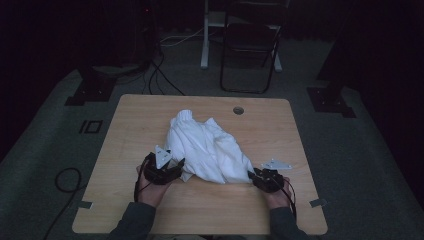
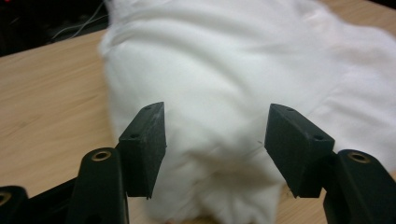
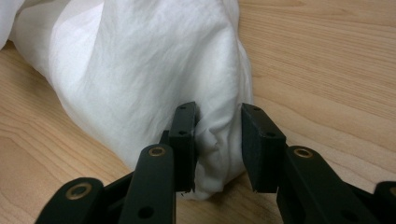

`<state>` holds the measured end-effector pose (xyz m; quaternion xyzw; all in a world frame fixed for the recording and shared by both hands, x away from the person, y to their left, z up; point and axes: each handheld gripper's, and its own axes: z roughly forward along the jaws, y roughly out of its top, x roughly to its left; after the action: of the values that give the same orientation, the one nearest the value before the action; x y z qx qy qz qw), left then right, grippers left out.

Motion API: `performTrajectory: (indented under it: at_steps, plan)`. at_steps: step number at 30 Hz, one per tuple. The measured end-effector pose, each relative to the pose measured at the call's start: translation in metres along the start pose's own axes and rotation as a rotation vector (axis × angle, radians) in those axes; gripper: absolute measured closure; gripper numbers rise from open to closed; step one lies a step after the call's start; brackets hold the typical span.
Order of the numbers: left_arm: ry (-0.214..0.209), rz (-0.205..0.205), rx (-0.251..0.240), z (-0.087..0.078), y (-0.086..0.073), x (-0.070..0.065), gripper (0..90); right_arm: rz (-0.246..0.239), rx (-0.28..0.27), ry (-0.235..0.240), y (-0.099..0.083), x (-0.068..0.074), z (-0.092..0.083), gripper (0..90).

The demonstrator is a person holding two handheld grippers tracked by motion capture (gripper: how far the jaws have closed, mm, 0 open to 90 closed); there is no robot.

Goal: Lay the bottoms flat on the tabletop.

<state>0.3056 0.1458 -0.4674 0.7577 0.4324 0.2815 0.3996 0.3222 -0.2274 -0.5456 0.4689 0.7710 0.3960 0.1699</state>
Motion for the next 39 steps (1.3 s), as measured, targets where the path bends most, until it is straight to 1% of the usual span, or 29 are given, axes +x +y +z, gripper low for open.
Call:
performTrajectory:
  at_steps: [2,3,6,7,8,10,12,14,15,16,17,18,20,21,22,23,24,25,26,27,28,30,31,32,33,36,37,38,39]
  plan:
    - [-0.031,0.033,-0.003,0.008,0.008,-0.014,37.2,0.000,0.000,0.000,0.000,0.000,0.000,67.2]
    - [-0.039,0.039,-0.004,0.010,0.010,-0.018,36.7,0.001,0.000,0.000,0.000,0.000,0.000,67.1]
    - [-0.063,0.084,0.000,0.020,0.016,-0.036,33.2,0.002,0.001,-0.001,0.000,0.000,0.000,66.7]
    - [-0.057,0.096,0.002,0.023,0.017,-0.040,31.6,0.002,0.001,0.000,0.000,0.000,0.000,66.5]
    - [-0.037,0.113,0.005,0.028,0.018,-0.047,29.0,0.004,0.001,0.000,0.000,0.000,0.000,66.3]
    - [-0.023,0.131,0.021,0.036,0.017,-0.053,27.3,0.005,0.000,0.001,0.000,-0.001,0.000,66.1]
    - [0.002,0.146,0.047,0.042,0.015,-0.054,26.5,0.006,0.001,0.001,0.000,-0.001,0.000,66.0]
    - [0.014,0.136,0.059,0.046,0.014,-0.053,29.1,0.006,0.000,0.002,0.000,-0.001,0.000,66.0]
    - [0.049,0.122,0.098,0.050,0.010,-0.047,32.4,0.006,0.000,0.003,0.000,-0.001,0.000,65.9]
    - [0.062,0.111,0.109,0.052,0.008,-0.043,37.1,0.006,0.000,0.003,0.000,-0.001,0.000,65.9]
    - [0.062,0.111,0.109,0.052,0.008,-0.043,43.5,0.006,0.000,0.003,0.000,-0.001,0.000,65.9]
    - [0.074,0.099,0.113,0.052,0.007,-0.039,43.5,0.007,0.000,0.004,0.000,-0.001,0.000,65.9]
    - [0.092,0.078,0.123,0.050,0.005,-0.031,55.4,0.008,-0.001,0.004,0.000,-0.001,0.000,65.8]
    - [0.114,0.069,0.123,0.046,0.003,-0.025,61.7,0.007,-0.001,0.005,0.000,-0.001,0.000,65.8]
    - [0.114,0.069,0.123,0.046,0.003,-0.025,64.1,0.007,-0.001,0.005,0.000,-0.001,0.000,65.8]
    - [0.144,0.056,0.125,0.042,0.001,-0.017,65.8,0.008,-0.001,0.005,0.000,-0.001,0.000,65.8]
    - [0.144,0.056,0.125,0.042,0.001,-0.017,67.0,0.008,-0.001,0.005,0.000,-0.001,0.000,65.8]
    - [0.175,0.037,0.134,0.038,-0.002,-0.007,67.1,0.008,-0.003,0.006,-0.001,-0.002,0.000,65.8]
    - [0.175,0.037,0.134,0.038,-0.002,-0.007,66.7,0.008,-0.003,0.006,-0.001,-0.002,0.000,65.8]
    - [0.196,0.006,0.142,0.033,-0.007,0.005,65.7,0.009,-0.003,0.006,-0.001,-0.002,0.000,65.8]
    - [0.196,0.006,0.142,0.033,-0.007,0.005,64.4,0.009,-0.004,0.007,-0.001,-0.002,0.000,65.8]
    - [0.217,-0.022,0.152,0.028,-0.014,0.016,63.0,0.009,-0.004,0.007,-0.001,-0.002,0.000,65.8]
    - [0.232,-0.046,0.161,0.022,-0.023,0.027,60.7,0.010,-0.005,0.007,-0.001,-0.002,0.000,65.8]
    - [0.232,-0.046,0.161,0.022,-0.023,0.027,58.9,0.010,-0.005,0.007,-0.001,-0.002,0.000,65.8]
    - [0.242,-0.060,0.171,0.016,-0.033,0.036,57.9,0.010,-0.005,0.007,-0.001,-0.002,0.000,65.7]
    - [0.245,-0.068,0.177,0.013,-0.038,0.039,56.0,0.011,-0.005,0.007,-0.001,-0.002,0.000,65.7]
    - [0.263,-0.093,0.185,0.002,-0.051,0.050,55.0,0.012,-0.006,0.006,-0.001,-0.002,0.000,65.7]
    - [0.273,-0.105,0.189,-0.001,-0.055,0.053,54.9,0.013,-0.006,0.006,-0.001,-0.002,0.000,65.7]
    - [0.273,-0.105,0.189,-0.001,-0.055,0.053,54.4,0.014,-0.006,0.005,-0.001,-0.001,0.000,65.6]
